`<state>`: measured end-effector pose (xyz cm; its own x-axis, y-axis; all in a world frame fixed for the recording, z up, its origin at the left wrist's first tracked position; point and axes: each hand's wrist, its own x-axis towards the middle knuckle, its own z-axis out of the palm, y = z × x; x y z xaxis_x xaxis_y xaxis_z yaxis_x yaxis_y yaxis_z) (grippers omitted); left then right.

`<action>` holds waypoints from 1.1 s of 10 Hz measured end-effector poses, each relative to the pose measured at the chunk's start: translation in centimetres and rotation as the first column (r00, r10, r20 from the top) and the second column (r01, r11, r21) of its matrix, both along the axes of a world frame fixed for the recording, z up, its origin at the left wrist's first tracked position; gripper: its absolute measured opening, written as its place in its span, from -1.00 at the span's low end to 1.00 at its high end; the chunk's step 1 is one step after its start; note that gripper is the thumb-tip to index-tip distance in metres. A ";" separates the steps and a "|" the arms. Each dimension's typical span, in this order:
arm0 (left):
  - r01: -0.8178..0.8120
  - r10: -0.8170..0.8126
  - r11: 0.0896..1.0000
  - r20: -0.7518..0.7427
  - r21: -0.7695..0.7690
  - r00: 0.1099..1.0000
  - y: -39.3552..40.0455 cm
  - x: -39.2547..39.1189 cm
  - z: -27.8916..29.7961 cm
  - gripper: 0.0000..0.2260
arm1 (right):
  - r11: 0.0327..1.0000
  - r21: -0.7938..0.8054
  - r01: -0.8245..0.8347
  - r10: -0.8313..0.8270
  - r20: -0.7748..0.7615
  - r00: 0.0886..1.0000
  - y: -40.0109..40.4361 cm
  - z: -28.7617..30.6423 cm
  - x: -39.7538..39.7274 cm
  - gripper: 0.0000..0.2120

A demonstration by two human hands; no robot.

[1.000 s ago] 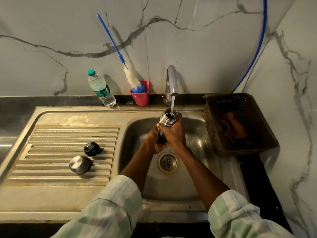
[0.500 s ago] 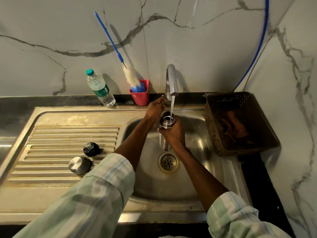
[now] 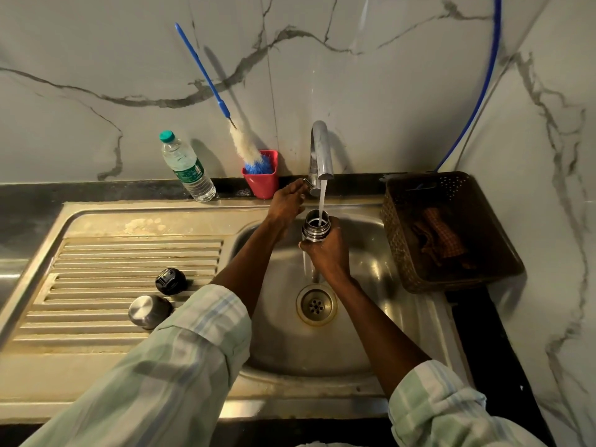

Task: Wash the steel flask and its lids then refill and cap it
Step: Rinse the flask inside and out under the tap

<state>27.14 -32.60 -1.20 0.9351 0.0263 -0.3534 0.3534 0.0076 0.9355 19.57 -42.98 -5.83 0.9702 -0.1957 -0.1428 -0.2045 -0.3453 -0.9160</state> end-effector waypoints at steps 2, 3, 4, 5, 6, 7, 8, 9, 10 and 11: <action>0.018 -0.018 1.000 -0.020 -0.021 1.000 0.1 0.1 0.1 -0.57 | 1.000 0.006 0.000 0.000 -0.006 1.000 0.0 -0.1 0.1 -0.34; 0.036 -0.037 0.999 -0.027 -0.033 0.999 0.2 0.0 0.1 -0.55 | 1.000 0.005 0.000 0.000 -0.005 1.000 -0.1 0.0 0.1 -0.33; 0.053 -0.054 0.998 -0.027 -0.034 0.998 0.3 0.0 0.2 -0.54 | 1.000 0.010 0.002 -0.002 -0.008 1.000 -0.2 0.1 0.1 -0.34; 0.051 -0.051 0.998 -0.024 -0.026 0.998 0.3 0.0 0.2 -0.55 | 1.000 0.013 0.005 -0.005 -0.010 1.000 -0.2 0.1 0.1 -0.37; 0.056 -0.057 0.998 -0.028 -0.025 0.998 0.3 0.3 -0.1 -0.55 | 1.000 0.012 0.003 -0.003 -0.007 1.000 -0.3 0.1 0.1 -0.38; 0.078 -0.078 0.997 -0.011 0.002 0.997 0.4 0.3 -0.1 -0.57 | 1.000 0.016 0.014 -0.014 -0.001 1.000 -0.4 0.3 0.0 -0.39; 0.074 -0.075 0.997 -0.026 -0.014 0.997 0.3 0.4 0.0 -0.56 | 1.000 0.017 0.012 -0.012 -0.003 1.000 -0.5 0.6 -0.1 -0.38; 0.065 -0.066 0.998 -0.055 -0.020 0.996 -0.3 0.3 0.9 -0.59 | 1.000 0.017 0.000 0.000 -0.010 1.000 -0.7 0.7 -0.2 -0.36; 0.020 -0.055 0.971 -0.143 -0.238 0.988 -0.5 0.9 1.5 -0.64 | 1.000 -0.003 0.001 -0.001 -0.021 1.000 -0.7 0.7 -0.3 -0.35; 0.216 -0.219 0.975 0.079 0.052 0.972 0.8 2.6 -0.5 -0.59 | 1.000 -0.026 0.008 -0.009 -0.034 0.999 -0.6 0.7 -0.6 -0.32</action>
<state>29.69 -31.79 -1.69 0.9462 -0.1677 -0.2769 0.2628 -0.1014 0.9595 19.01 -43.59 -5.16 0.9631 -0.2081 -0.1704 -0.2383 -0.3664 -0.8994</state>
